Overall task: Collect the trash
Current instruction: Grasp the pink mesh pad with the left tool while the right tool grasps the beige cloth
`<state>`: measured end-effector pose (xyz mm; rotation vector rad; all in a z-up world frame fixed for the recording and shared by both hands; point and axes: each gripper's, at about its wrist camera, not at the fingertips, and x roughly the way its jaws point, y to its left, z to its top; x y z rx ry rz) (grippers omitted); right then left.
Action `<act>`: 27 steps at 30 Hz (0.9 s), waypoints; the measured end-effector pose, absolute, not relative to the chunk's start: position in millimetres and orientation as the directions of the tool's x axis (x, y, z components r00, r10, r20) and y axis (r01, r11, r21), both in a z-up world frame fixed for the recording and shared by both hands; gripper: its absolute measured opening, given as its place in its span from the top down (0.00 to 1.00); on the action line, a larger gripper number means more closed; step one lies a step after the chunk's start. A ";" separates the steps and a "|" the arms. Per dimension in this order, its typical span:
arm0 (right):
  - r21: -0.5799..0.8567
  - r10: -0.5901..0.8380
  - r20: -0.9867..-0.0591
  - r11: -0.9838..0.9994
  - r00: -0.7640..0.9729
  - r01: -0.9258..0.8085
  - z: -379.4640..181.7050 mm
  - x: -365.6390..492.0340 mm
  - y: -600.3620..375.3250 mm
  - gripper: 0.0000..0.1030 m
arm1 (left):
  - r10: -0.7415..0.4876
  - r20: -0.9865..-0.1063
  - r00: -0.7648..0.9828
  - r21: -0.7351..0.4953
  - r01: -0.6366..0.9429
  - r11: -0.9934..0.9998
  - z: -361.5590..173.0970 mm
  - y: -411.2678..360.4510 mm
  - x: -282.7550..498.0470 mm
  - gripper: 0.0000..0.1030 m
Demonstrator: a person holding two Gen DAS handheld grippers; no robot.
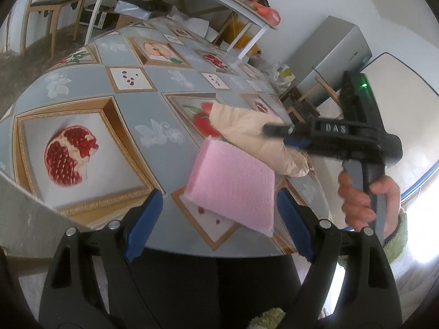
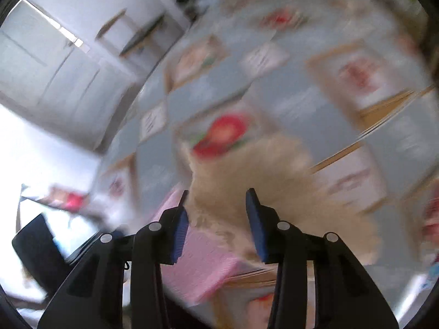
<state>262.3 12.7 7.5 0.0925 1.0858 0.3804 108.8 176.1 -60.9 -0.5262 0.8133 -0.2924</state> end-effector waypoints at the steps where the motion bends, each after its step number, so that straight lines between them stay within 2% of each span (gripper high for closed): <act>1: 0.172 0.259 -0.840 0.961 0.478 -0.219 14.7 259.0 5.4 0.61 | -0.445 -0.607 0.658 -0.551 0.055 0.833 -59.7 175.2 105.7 0.25; 3: 0.113 0.182 -0.798 0.982 0.574 -0.154 28.9 251.5 -9.5 0.61 | -0.449 -0.601 0.661 -0.548 0.068 0.834 -56.5 172.8 98.9 0.31; 4: 0.128 0.193 -0.767 0.981 0.613 -0.149 36.9 245.2 -16.8 0.61 | -0.452 -0.598 0.662 -0.548 0.074 0.833 -55.7 171.9 96.2 0.34; 7: 0.190 0.326 -0.701 0.943 0.635 -0.274 56.8 222.1 -16.6 0.61 | -0.483 -0.584 0.653 -0.556 0.113 0.824 -54.2 166.8 87.9 0.40; 12: 0.406 0.558 -0.755 0.811 0.345 -0.421 31.0 214.8 8.1 0.61 | -0.540 -0.584 0.606 -0.566 0.173 0.806 -58.9 148.2 86.8 0.46; 14: 0.457 0.577 -0.785 0.786 0.227 -0.416 9.5 216.7 22.6 0.61 | -0.560 -0.584 0.588 -0.582 0.178 0.794 -62.4 142.5 90.5 0.48; 18: 0.431 0.524 -0.829 0.821 0.197 -0.375 -15.1 223.8 33.8 0.60 | -0.576 -0.587 0.569 -0.604 0.165 0.780 -71.1 138.3 100.8 0.53; 27: 0.509 0.574 -0.808 0.792 0.129 -0.336 -23.1 223.2 34.3 0.60 | -0.575 -0.584 0.573 -0.634 0.121 0.764 -77.9 152.9 119.7 0.54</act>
